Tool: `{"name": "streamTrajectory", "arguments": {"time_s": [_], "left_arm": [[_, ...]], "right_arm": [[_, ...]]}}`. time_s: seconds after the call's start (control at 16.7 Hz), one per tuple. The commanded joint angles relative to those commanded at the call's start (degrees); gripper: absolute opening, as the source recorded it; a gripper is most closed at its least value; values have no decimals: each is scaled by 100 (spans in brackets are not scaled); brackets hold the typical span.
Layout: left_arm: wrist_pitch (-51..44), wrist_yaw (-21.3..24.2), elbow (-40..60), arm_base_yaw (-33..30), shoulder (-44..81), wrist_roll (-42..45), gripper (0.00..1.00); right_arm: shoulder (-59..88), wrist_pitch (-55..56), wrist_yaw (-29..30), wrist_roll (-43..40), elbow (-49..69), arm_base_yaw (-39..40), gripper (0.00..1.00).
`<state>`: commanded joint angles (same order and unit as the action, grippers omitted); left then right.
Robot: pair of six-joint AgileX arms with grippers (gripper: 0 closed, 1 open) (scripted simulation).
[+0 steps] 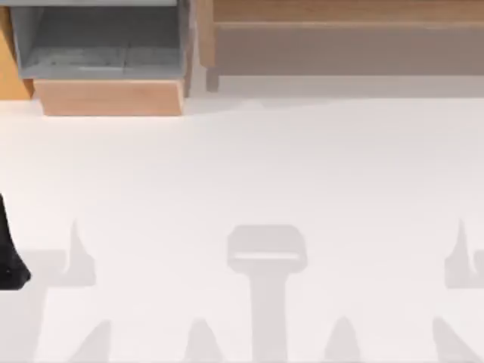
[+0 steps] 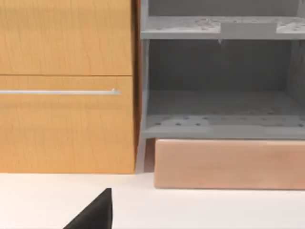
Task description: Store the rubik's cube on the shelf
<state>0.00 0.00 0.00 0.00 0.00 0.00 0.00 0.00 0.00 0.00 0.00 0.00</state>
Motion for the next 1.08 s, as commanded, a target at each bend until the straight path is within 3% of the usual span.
{"name": "streamTrajectory", "arguments": {"time_s": [0.24,0.48,1.08], "left_arm": [[86,36,83,26,169,117,100],[599,246,568,191,1159,805,100],[3178,1264,2981,1116,6129,4268,100]], "right_arm": [[0,0,0,0,0,0,100],[0,0,0,0,0,0,100],[0,0,0,0,0,0,100]]}}
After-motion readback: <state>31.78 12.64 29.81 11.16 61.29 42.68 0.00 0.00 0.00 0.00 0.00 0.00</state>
